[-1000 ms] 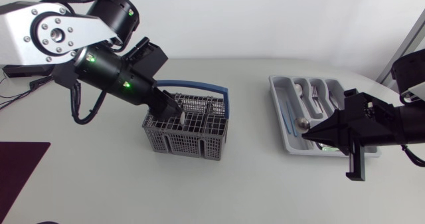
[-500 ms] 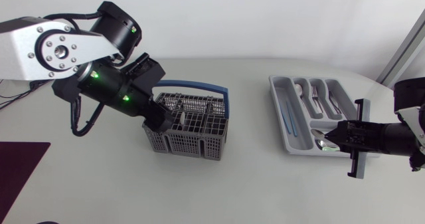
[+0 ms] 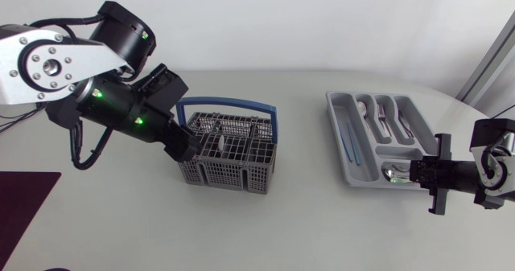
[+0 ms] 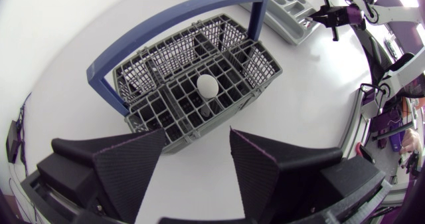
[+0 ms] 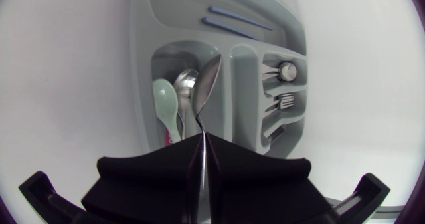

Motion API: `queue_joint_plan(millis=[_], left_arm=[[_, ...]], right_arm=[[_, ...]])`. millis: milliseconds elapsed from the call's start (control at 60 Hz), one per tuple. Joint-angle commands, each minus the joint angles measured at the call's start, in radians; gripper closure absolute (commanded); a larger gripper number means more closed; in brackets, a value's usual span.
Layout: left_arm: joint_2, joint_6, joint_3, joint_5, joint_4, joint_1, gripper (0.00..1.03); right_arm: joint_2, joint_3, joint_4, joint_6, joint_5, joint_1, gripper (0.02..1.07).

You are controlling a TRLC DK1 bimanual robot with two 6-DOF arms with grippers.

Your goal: Unload the cutlery basket into the drawer organizer.

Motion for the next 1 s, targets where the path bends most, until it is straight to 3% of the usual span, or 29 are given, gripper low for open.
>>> queue_joint_plan(millis=[0, 117, 133, 200, 317, 417, 567, 683, 983], left_arm=[[-0.021, 0.013, -0.023, -0.007, 0.001, 0.008, 0.17], [-0.034, 0.013, -0.033, -0.007, 0.001, 0.011, 0.17], [-0.037, 0.015, -0.034, -0.007, 0.001, 0.012, 0.17], [-0.047, 0.017, -0.039, -0.007, 0.001, 0.020, 0.17], [-0.063, 0.020, -0.053, -0.007, 0.001, 0.035, 0.17], [-0.074, 0.020, -0.066, -0.006, 0.001, 0.040, 0.17], [-0.087, 0.020, -0.082, -0.004, 0.001, 0.043, 0.17], [-0.103, 0.020, -0.099, -0.004, 0.003, 0.049, 0.17], [-0.109, 0.053, -0.165, 0.003, 0.067, 0.129, 0.17]], right_arm=[[0.042, -0.046, 0.080, -0.054, 0.025, -0.008, 0.92], [0.025, -0.058, 0.092, -0.045, 0.034, -0.003, 0.67], [0.001, -0.061, 0.088, -0.032, 0.034, 0.000, 0.56], [-0.064, -0.063, 0.055, 0.003, 0.034, 0.017, 0.38], [-0.192, -0.020, -0.099, 0.115, 0.055, 0.075, 0.12], [-0.335, 0.086, -0.374, 0.328, 0.055, 0.189, 0.11], [-0.415, 0.224, -0.642, 0.623, 0.055, 0.387, 0.11], [-0.416, 0.304, -0.748, 0.837, 0.062, 0.571, 0.11], [-0.258, 0.474, -0.797, 1.285, 0.105, 0.933, 0.11]])
